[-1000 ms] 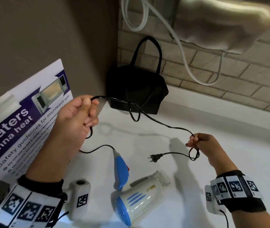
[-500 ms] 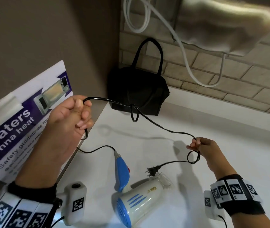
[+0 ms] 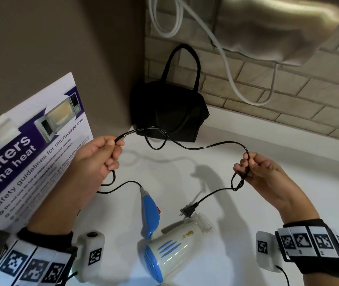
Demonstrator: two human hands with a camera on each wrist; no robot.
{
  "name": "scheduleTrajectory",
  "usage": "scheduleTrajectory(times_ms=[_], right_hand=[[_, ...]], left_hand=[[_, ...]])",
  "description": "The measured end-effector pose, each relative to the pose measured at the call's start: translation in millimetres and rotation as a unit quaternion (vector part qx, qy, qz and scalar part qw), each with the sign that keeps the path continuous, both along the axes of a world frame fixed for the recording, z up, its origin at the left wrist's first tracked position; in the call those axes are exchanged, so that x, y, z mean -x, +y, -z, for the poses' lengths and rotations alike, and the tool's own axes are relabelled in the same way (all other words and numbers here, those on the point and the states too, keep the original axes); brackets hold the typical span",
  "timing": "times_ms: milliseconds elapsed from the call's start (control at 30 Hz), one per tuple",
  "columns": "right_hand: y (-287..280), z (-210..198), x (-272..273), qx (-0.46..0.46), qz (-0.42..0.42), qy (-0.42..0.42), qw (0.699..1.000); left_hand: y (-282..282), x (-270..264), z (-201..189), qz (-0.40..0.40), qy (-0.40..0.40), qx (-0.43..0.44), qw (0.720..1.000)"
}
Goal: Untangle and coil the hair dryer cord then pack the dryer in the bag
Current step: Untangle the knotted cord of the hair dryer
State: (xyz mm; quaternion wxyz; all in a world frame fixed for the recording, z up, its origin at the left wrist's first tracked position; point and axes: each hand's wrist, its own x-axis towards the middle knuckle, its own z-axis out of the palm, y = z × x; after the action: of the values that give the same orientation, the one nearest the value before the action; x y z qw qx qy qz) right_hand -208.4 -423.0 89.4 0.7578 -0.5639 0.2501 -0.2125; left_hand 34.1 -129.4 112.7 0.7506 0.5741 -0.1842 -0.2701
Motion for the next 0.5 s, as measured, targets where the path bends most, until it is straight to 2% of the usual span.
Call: scheduleTrajectory(times_ms=[100, 367, 500], right_hand=[[4, -12, -1, 0.002, -0.014, -0.012, 1.0], [15, -31, -9, 0.044, -0.042, -0.014, 0.998], [18, -35, -5, 0.086, -0.114, 0.022, 0.99]], left_hand=[[-3, 2, -2, 0.0, 0.006, -0.005, 1.0], [1, -5, 0, 0.021, -0.042, -0.019, 0.999], [-1, -1, -1, 0.036, -0.07, -0.024, 0.997]])
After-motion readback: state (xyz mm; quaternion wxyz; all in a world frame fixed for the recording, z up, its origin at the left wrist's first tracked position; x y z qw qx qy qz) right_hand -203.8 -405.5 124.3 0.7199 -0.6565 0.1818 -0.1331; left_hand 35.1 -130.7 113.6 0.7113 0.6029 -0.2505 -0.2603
